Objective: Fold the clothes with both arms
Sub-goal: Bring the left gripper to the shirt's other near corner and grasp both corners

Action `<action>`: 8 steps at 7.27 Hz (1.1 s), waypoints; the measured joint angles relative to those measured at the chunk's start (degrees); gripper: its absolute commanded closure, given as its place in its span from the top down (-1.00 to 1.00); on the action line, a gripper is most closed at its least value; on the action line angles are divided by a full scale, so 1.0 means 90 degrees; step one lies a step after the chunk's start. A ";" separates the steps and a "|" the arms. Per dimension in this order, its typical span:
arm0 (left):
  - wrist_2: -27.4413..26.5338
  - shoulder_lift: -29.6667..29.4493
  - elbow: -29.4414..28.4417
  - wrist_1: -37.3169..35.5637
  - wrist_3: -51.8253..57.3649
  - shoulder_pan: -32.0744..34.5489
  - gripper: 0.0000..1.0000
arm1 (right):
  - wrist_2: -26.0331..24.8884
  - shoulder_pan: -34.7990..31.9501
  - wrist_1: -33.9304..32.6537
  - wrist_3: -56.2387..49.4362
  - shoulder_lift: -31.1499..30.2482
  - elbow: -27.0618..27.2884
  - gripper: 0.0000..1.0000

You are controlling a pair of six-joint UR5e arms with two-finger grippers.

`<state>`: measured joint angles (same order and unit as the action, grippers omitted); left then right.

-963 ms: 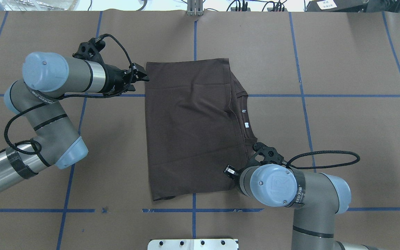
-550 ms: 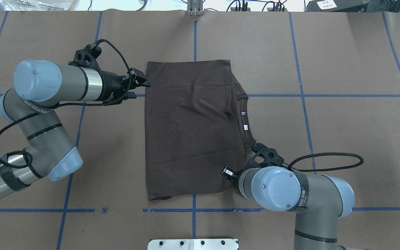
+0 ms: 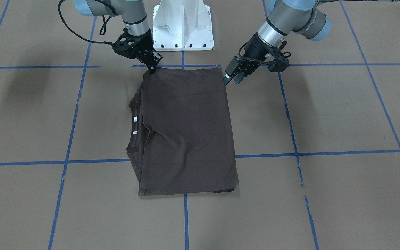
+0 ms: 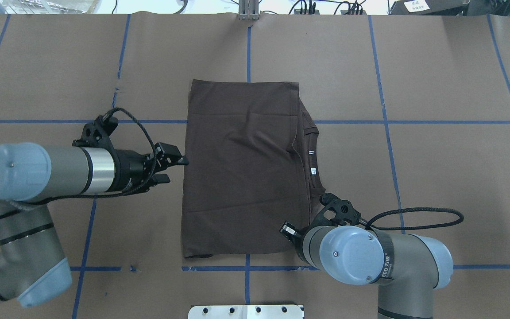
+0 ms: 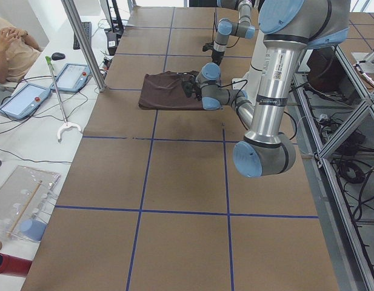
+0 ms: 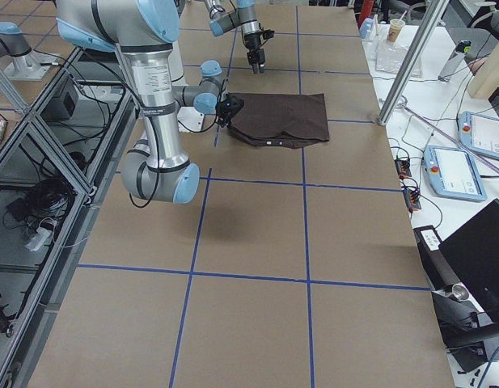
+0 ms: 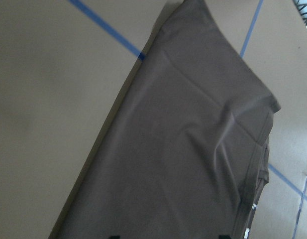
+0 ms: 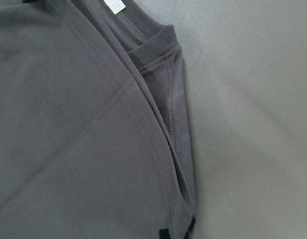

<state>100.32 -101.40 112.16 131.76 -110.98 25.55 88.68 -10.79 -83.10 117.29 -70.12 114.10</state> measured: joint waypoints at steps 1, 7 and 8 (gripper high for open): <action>-0.0235 0.0063 0.0129 -0.0271 -0.0157 -0.0371 0.52 | 0.0002 0.0003 -0.0039 -0.0002 -0.0002 0.0039 -1.00; -0.1290 0.0038 -0.0086 -0.0958 -0.0838 -0.1850 0.09 | 0.0019 0.0017 -0.0066 -0.0005 -0.0010 0.0076 -1.00; -0.1365 0.0034 -0.0113 -0.0980 -0.0844 -0.1872 -0.19 | 0.0019 0.0016 -0.0064 -0.0005 -0.0012 0.0076 -1.00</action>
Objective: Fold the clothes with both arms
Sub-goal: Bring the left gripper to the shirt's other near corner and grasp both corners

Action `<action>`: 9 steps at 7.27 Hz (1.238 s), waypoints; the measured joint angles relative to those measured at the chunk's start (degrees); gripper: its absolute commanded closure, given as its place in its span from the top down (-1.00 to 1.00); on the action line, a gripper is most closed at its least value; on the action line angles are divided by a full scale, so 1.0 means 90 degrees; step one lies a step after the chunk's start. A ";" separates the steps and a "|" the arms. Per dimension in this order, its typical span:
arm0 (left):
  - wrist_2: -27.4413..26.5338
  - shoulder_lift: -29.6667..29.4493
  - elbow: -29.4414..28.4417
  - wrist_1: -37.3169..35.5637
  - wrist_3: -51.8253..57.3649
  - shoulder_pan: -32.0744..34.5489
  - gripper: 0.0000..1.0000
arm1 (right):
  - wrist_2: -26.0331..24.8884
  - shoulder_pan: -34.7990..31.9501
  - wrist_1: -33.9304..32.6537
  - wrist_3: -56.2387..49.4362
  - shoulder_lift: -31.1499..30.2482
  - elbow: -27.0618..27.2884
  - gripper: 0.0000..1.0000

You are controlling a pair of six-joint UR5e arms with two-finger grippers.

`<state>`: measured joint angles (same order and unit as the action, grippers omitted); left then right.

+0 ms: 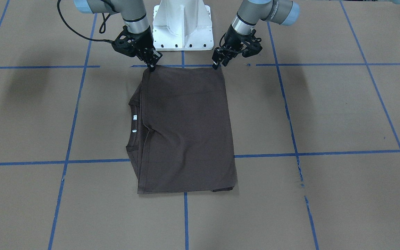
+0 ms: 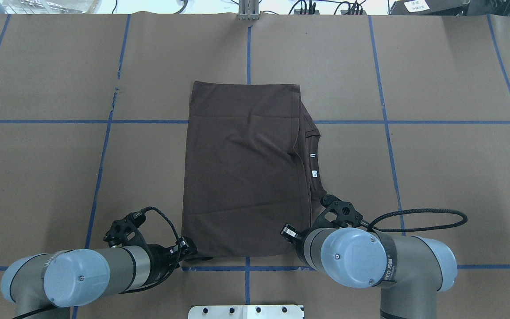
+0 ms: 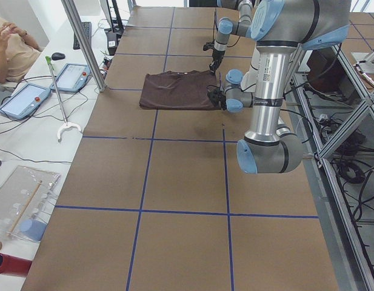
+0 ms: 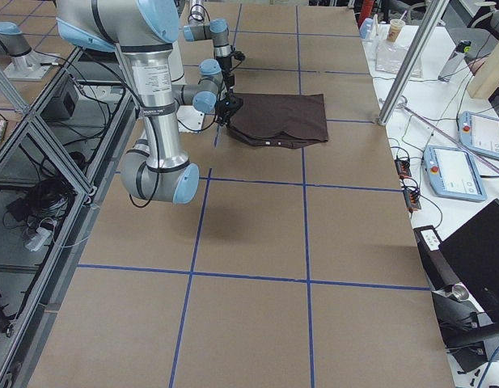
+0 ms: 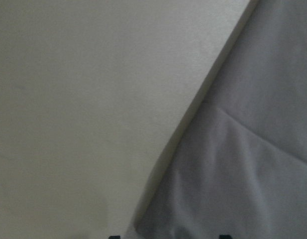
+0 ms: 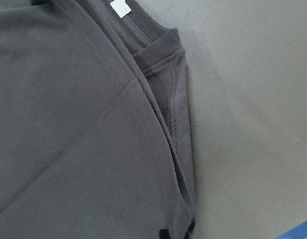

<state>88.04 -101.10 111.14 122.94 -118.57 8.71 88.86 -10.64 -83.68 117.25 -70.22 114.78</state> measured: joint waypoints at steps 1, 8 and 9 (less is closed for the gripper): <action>-0.0051 -0.0007 -0.0004 -0.0063 -0.0005 -0.0009 -0.20 | 0.0000 -0.0004 -0.0001 0.0000 0.0000 0.0004 -1.00; -0.0088 -0.0051 -0.0062 -0.0219 -0.0002 -0.0062 -0.34 | 0.0007 -0.0014 -0.0002 0.0000 -0.0001 0.0039 -1.00; -0.0092 -0.0073 -0.0069 -0.0221 0.0000 -0.0065 -0.54 | 0.0009 -0.0017 -0.0002 -0.0002 -0.0002 0.0048 -1.00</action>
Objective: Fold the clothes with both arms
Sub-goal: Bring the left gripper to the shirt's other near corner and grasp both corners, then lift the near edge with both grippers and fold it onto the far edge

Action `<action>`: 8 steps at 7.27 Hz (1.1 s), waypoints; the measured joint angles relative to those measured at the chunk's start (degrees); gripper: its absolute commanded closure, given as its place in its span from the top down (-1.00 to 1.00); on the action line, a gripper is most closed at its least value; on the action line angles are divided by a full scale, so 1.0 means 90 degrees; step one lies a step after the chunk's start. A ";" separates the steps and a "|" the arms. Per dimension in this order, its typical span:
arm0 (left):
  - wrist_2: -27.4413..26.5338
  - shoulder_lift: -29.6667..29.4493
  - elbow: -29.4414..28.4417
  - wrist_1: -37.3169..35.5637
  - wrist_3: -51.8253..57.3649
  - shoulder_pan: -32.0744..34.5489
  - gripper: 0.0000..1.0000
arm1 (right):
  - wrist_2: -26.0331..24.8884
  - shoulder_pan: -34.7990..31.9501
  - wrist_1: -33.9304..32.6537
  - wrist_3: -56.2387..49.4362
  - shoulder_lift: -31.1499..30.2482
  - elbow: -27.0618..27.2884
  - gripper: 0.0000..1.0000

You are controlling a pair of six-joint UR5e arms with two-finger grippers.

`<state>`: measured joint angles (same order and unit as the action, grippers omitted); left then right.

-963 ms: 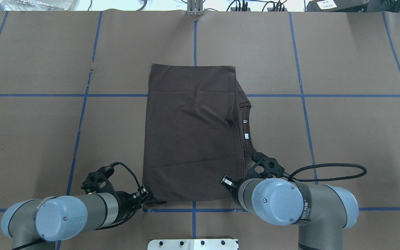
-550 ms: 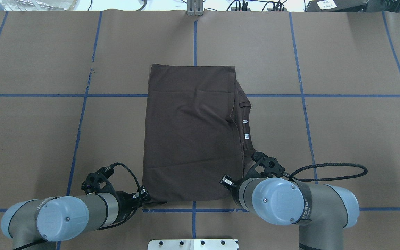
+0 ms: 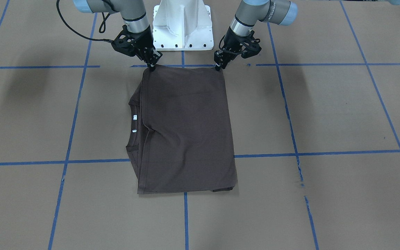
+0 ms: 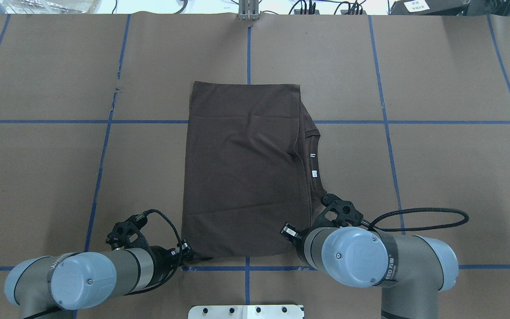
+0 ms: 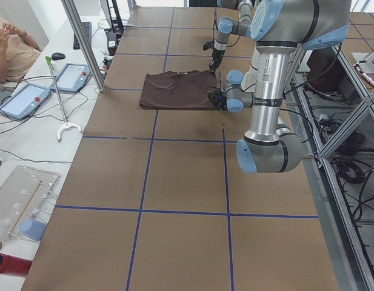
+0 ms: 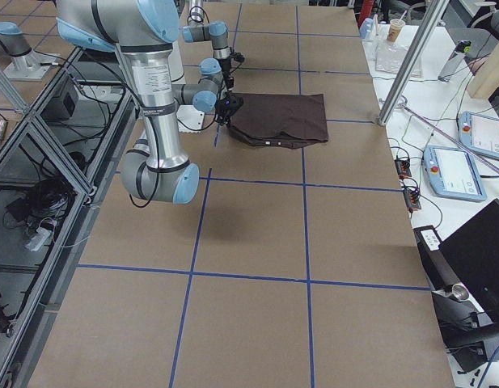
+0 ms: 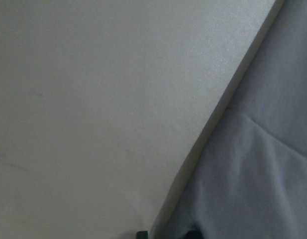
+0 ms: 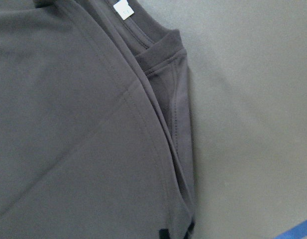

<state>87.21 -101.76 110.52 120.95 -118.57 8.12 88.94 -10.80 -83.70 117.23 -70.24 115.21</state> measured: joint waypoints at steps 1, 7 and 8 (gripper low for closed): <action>-0.0002 -0.0013 -0.0002 -0.0001 0.0000 -0.0003 -0.97 | 0.0003 -0.0001 -0.0003 -0.0004 -0.0004 0.0011 -1.00; 0.0008 0.0078 0.1184 -0.0701 -0.0085 -0.0012 -1.00 | -0.0012 0.0198 -0.0064 0.0010 -0.0193 0.0450 -1.00; 0.0017 0.0089 0.1597 -0.1004 -0.0230 -0.0100 -1.00 | -0.0015 0.0301 -0.0284 0.0081 -0.0337 0.0869 -1.00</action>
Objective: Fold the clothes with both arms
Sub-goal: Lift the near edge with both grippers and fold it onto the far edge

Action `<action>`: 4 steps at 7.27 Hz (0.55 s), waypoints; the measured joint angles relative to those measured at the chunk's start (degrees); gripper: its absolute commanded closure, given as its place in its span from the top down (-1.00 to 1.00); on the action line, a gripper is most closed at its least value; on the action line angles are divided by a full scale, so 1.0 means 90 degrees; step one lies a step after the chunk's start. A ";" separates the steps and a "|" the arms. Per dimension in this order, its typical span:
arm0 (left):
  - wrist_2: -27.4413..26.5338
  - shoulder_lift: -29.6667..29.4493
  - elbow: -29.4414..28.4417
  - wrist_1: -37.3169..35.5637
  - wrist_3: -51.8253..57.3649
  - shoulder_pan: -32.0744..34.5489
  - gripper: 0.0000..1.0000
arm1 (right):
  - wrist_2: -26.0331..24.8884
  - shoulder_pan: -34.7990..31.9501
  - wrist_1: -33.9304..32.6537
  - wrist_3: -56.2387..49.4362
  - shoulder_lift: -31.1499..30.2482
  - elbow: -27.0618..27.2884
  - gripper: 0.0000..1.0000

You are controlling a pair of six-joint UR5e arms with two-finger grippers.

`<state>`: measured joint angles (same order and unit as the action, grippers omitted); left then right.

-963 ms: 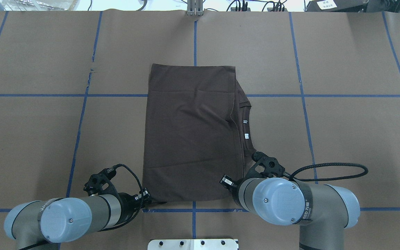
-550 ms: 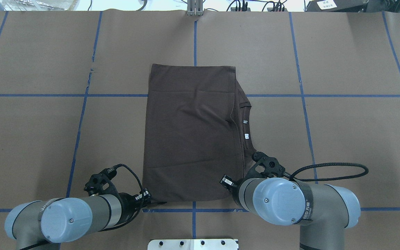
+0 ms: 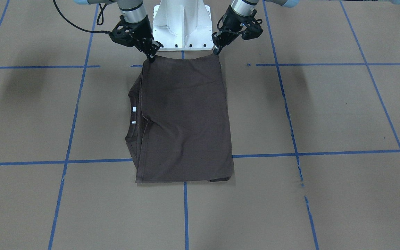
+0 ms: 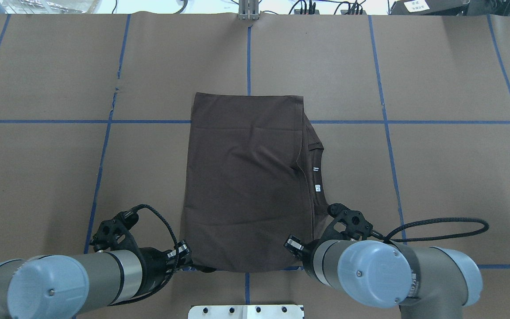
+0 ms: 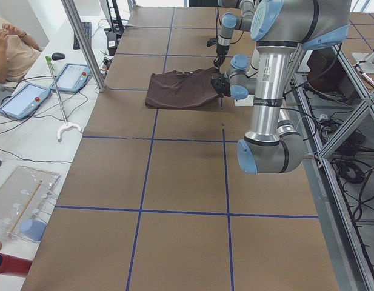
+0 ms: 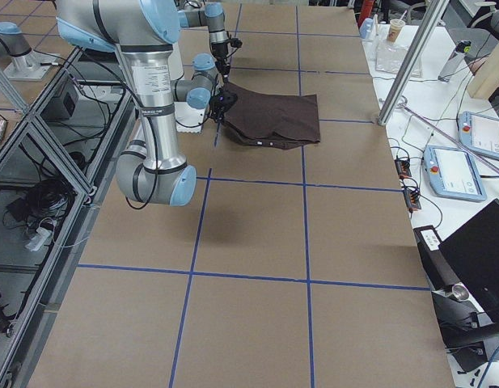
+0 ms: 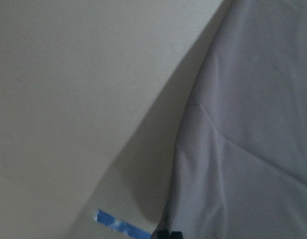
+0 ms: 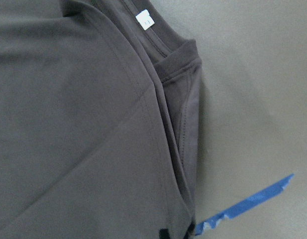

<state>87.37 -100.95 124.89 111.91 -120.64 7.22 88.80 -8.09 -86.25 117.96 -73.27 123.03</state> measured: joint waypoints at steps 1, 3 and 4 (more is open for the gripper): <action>0.0016 -0.0015 0.0376 -0.0266 -0.0181 -0.0093 -1.00 | -0.0012 0.0071 -0.0358 0.0191 -0.0042 0.0421 -1.00; 0.0034 -0.0142 0.0671 -0.0522 -0.0261 0.0119 -1.00 | -0.0013 -0.0238 -0.0733 0.0400 0.0133 0.0697 -1.00; 0.0041 -0.0294 0.0545 -0.0553 0.0004 0.0496 -1.00 | 0.0022 -0.0621 -0.0776 0.0329 0.0376 0.0495 -1.00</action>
<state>87.74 -103.60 129.80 106.94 -120.61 11.68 89.00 -13.68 -93.24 120.92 -69.88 127.48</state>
